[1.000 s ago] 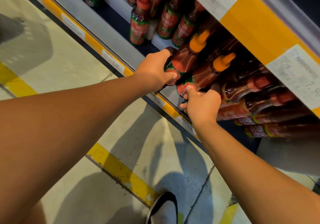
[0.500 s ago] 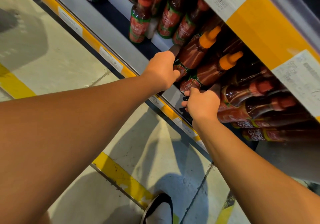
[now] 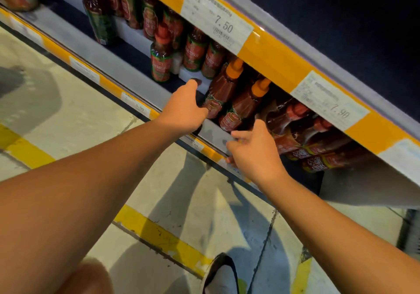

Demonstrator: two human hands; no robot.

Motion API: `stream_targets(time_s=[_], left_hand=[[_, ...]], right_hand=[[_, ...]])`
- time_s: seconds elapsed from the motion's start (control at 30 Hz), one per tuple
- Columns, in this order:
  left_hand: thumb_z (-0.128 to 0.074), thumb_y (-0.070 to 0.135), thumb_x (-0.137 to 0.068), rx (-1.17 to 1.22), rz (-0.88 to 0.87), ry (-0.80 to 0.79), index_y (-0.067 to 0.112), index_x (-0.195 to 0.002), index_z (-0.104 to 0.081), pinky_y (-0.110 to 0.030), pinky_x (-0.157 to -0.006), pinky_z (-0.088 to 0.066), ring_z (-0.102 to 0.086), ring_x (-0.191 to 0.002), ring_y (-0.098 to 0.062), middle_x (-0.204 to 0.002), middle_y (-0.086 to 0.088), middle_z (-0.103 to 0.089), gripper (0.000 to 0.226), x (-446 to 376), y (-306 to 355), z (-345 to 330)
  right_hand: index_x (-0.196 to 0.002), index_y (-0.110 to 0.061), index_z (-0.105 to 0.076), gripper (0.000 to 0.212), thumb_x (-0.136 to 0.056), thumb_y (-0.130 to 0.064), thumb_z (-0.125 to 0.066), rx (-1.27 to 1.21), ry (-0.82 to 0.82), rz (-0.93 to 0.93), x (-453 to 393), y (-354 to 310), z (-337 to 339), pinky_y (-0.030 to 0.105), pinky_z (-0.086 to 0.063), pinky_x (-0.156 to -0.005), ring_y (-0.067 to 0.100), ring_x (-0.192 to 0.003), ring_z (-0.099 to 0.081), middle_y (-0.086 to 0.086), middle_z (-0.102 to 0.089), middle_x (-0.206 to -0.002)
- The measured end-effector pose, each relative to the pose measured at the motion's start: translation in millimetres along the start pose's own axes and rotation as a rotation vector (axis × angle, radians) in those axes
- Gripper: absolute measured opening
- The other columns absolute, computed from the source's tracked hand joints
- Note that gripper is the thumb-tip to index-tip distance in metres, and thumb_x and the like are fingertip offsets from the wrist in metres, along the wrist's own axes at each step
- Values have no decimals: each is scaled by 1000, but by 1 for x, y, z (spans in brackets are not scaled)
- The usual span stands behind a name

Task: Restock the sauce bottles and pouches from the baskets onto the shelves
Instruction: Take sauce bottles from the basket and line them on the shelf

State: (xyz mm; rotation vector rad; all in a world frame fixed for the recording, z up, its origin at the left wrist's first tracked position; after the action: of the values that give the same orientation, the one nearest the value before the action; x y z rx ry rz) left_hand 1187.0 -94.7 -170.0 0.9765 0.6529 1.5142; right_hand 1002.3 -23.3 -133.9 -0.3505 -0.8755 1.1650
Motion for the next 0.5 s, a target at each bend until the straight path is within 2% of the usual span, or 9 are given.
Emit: stream_targets(time_s=[0.03,0.07,0.1,0.17,0.2,0.23,0.27,0.37,0.5], left_hand=[[-71,20,-94,-6,-3,-7,17,-145,-43,-42,-99,-47,-54,-125,-27,-140,-8,-54,58,9,1,6],[-71,23,-94,-6,6,-17,20,-143,-47,-40,-99,-46,-54,-127,-26,-142,-6,-55,55,20,1,11],[-71,27,-95,-1,16,-34,24,-140,-52,-39,-100,-45,-55,-128,-24,-141,-3,-57,49,33,1,15],[-72,32,-94,20,6,-87,28,-129,-61,-39,-104,-47,-58,-123,-19,-132,1,-63,37,62,8,19],[-73,33,-93,37,-15,-116,28,-123,-64,-39,-103,-48,-61,-119,-16,-126,3,-66,31,76,17,18],[-74,31,-92,58,-35,-145,28,-117,-66,-38,-101,-49,-63,-114,-13,-119,5,-68,26,91,27,17],[-75,30,-92,74,-55,-178,29,-113,-68,-37,-97,-50,-65,-110,-9,-113,7,-70,23,106,41,14],[-74,34,-92,92,-133,-322,36,-106,-68,-35,-90,-53,-66,-99,0,-101,16,-71,15,144,98,-3],[-67,39,-96,91,-264,-524,44,-107,-67,-31,-92,-51,-61,-106,4,-106,30,-65,11,194,192,-28]], right_hand=[[-144,-19,-36,60,-92,-22,-66,51,-37,8,11,0,6,53,-59,-88,30,-101,-71,-1,-62,-127],[-152,-24,-32,68,-93,-23,-65,106,-71,12,25,-1,14,51,-58,-90,28,-104,-69,0,-64,-125],[-151,-30,-36,64,-93,-23,-64,153,-91,22,39,-1,24,48,-58,-88,25,-100,-70,1,-68,-118],[-137,-39,-47,49,-93,-25,-65,210,-105,30,72,-2,51,32,-59,-71,12,-80,-69,-7,-69,-98],[-136,-41,-48,48,-93,-28,-67,245,-109,17,90,-3,68,22,-54,-62,9,-75,-66,-10,-68,-96],[-139,-42,-46,51,-93,-32,-68,283,-113,-8,108,-2,84,18,-50,-60,6,-75,-65,-14,-65,-100],[-141,-42,-44,54,-93,-35,-68,314,-112,-35,127,-1,100,18,-49,-63,5,-80,-64,-16,-63,-106],[-143,-43,-42,58,-92,-36,-69,255,-72,-116,185,2,146,37,-57,-82,11,-91,-66,-17,-59,-117],[-139,-45,-44,57,-92,-30,-72,5,128,-201,262,15,198,40,-55,-86,15,-90,-64,-14,-57,-115]])
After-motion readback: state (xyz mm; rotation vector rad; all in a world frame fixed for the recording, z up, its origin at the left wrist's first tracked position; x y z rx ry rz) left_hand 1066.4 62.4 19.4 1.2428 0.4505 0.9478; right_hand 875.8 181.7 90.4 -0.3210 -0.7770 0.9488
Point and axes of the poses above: each hand's wrist, its own x-axis away from the middle knuckle, its own z-axis out of the back of the hand, y = z × x, the point moved 5 cm from there along -x, towards the middle knuckle
